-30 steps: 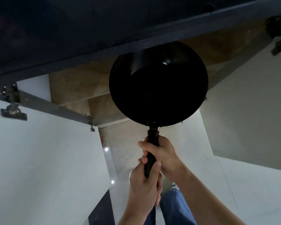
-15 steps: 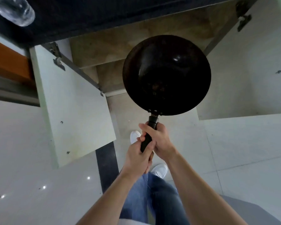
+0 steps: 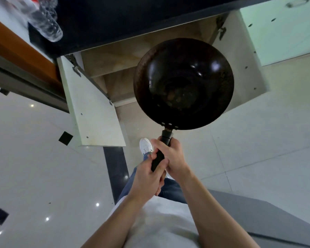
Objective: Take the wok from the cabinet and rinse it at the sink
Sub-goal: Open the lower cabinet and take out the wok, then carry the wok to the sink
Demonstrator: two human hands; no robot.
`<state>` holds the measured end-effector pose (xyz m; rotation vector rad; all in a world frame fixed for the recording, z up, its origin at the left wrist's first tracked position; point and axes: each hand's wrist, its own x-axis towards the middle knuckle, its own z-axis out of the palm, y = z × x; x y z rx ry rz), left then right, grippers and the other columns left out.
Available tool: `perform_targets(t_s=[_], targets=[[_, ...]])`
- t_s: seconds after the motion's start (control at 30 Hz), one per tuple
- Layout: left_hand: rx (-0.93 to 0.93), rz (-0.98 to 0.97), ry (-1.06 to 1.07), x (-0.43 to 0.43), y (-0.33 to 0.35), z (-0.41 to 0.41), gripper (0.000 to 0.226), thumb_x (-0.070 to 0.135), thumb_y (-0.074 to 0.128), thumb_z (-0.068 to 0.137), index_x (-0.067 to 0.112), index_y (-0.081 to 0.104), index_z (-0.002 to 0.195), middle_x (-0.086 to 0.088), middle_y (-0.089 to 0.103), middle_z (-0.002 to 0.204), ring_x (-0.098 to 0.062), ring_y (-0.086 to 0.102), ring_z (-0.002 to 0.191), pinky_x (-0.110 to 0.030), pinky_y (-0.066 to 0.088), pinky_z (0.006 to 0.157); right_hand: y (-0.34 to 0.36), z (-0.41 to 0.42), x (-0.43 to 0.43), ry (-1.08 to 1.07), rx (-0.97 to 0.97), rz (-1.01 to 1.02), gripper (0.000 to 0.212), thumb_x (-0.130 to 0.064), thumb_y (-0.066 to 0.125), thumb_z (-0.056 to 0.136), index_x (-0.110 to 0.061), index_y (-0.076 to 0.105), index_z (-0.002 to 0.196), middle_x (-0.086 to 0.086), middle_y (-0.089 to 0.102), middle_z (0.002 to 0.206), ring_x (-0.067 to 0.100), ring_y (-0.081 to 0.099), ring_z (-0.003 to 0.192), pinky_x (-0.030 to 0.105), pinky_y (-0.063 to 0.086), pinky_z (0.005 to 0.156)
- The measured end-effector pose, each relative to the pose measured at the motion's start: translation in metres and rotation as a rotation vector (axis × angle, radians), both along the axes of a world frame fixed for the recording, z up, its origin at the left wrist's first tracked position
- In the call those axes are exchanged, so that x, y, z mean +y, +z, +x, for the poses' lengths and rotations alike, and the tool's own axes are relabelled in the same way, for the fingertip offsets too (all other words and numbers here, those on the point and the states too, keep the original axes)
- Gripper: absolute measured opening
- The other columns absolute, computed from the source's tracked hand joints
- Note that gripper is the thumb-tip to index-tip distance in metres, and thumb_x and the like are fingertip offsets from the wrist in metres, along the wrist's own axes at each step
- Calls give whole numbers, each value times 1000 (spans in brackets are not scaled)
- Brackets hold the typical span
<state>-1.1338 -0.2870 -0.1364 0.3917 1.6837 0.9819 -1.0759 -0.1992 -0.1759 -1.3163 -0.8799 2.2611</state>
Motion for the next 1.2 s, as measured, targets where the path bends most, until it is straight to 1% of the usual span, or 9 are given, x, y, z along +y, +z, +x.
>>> perform_targets(t_s=[0.1,0.27,0.43,0.5,0.6,0.7,0.87,1.0,1.2], targets=[[17,59,-56,1,20,4,28,18,52,99,-9,52,89,-15,49,59,-11,38,32,-23,35,31,23,8,1,-38,4,41,26,0,66,90,-5,54,68,10,54,57,21,55,51,33,54,59],[33,143,-116,16,55,8,30,21,52,99,-7,53,90,-6,47,55,-11,39,34,-25,35,32,67,14,16,-102,53,117,24,-2,67,90,-5,54,71,7,55,58,20,55,51,40,56,66],[59,253,-151,44,88,8,26,23,52,99,5,54,81,-3,47,53,-14,38,34,-26,32,33,111,18,45,-132,91,213,25,-9,72,89,-5,56,70,8,56,59,21,57,52,47,53,72],[59,298,-160,61,103,7,27,24,52,99,6,52,79,-2,45,51,-16,36,33,-25,30,34,130,19,61,-142,74,258,28,-13,74,89,-4,57,69,9,56,57,22,58,52,49,51,73],[67,350,-194,91,123,2,30,26,53,99,3,52,80,-4,42,52,-17,34,35,-26,29,35,154,17,88,-199,66,284,28,-17,77,88,-3,58,72,9,57,61,23,58,54,49,51,74],[94,388,-274,123,140,-4,32,28,51,99,8,51,74,-8,40,54,-17,34,34,-25,29,35,173,15,115,-304,70,279,26,-15,78,86,-6,59,71,10,58,64,23,57,55,46,53,73],[62,401,-403,168,156,-10,34,27,52,99,8,49,71,-11,40,56,-18,35,35,-25,29,34,187,20,149,-433,59,319,24,-9,73,89,-3,58,72,9,56,63,21,56,55,40,57,68],[15,412,-529,203,158,-16,35,28,52,99,2,49,75,-9,40,54,-19,35,35,-27,30,35,186,24,173,-544,41,328,27,-10,74,88,-8,61,64,13,55,64,23,57,54,45,55,74],[-14,395,-724,236,149,-10,32,34,52,97,15,52,71,1,42,48,-14,38,35,-23,32,37,181,37,185,-736,14,353,22,-6,72,88,-10,63,69,9,58,66,22,57,54,45,56,74]])
